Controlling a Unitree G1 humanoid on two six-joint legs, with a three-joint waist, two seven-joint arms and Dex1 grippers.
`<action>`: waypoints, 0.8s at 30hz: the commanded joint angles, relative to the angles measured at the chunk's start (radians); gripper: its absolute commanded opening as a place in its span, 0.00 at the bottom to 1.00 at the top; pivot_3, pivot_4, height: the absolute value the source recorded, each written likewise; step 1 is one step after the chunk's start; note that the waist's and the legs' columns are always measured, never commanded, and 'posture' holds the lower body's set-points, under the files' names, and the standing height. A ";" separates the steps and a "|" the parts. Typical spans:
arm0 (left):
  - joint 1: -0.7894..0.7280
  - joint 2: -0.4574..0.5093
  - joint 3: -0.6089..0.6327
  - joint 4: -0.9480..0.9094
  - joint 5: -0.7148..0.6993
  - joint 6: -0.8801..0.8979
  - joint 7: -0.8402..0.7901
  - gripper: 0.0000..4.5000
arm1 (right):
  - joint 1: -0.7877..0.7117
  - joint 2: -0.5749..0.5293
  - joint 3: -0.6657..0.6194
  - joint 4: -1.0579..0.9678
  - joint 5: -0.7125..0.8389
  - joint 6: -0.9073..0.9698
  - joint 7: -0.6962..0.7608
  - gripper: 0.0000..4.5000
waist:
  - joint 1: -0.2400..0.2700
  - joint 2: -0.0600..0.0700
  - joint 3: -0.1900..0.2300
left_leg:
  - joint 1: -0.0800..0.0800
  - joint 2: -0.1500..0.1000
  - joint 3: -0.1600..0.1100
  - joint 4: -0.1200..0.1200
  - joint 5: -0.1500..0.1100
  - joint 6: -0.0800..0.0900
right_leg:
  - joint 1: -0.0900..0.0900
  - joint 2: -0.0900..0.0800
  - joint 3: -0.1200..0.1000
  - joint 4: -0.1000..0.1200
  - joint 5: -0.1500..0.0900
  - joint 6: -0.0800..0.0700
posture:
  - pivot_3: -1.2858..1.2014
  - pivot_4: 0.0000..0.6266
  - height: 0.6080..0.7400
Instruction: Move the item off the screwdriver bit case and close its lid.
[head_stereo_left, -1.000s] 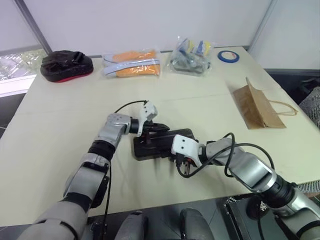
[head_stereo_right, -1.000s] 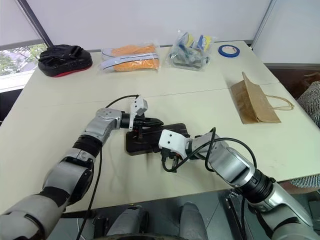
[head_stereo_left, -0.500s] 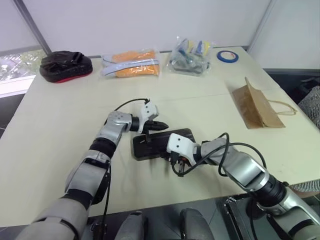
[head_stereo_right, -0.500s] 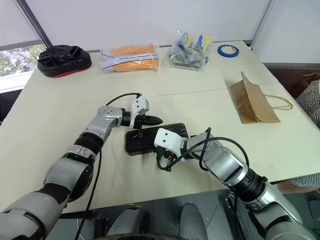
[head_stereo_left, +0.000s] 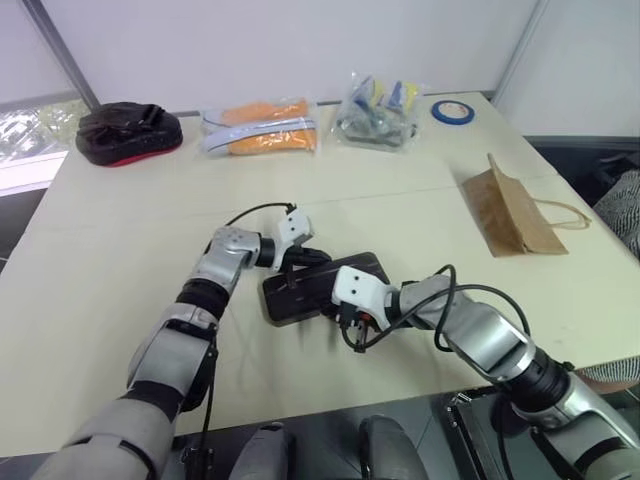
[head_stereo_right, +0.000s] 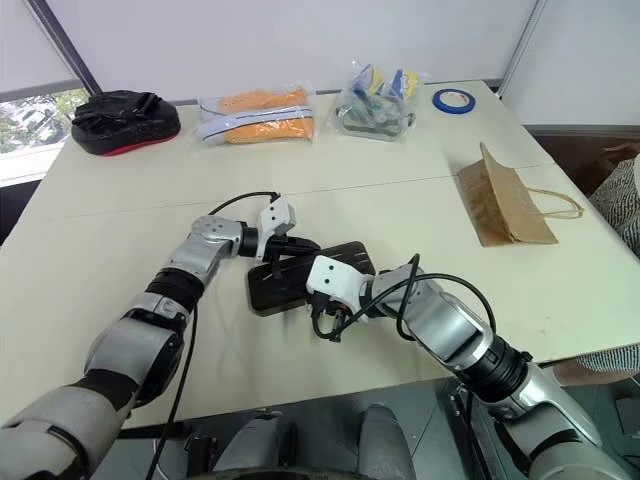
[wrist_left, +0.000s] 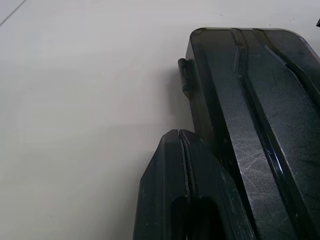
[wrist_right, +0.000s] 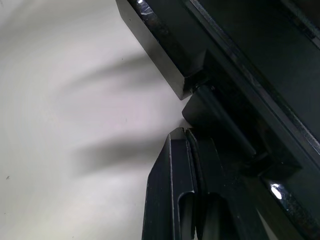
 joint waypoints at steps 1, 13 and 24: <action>0.045 -0.036 -0.034 -0.018 0.001 0.028 -0.055 0.00 | -0.051 0.028 -0.028 0.031 -0.057 -0.071 -0.053 0.01 | -0.001 0.000 0.000 | 0.000 0.000 0.000 0.000 0.000 0.000 | 0.000 0.000 0.000 0.000 0.000 0.000 | 0.52 0.24 1.00; 0.099 -0.021 -0.021 -0.139 -0.011 0.084 -0.061 0.00 | -0.033 0.003 -0.037 0.011 -0.004 -0.051 0.031 0.01 | -0.002 0.000 0.000 | 0.001 0.001 0.000 -0.001 0.000 0.000 | -0.001 0.001 0.001 0.001 0.000 0.000 | 0.52 0.24 1.00; 0.202 0.091 0.175 -0.511 -0.174 0.348 0.102 0.00 | 0.049 -0.105 -0.367 -0.219 0.298 0.203 0.119 0.01 | 0.000 0.000 0.001 | -0.015 0.001 -0.001 0.001 0.000 -0.001 | -0.017 0.000 0.001 0.002 0.000 0.000 | 0.52 0.24 1.00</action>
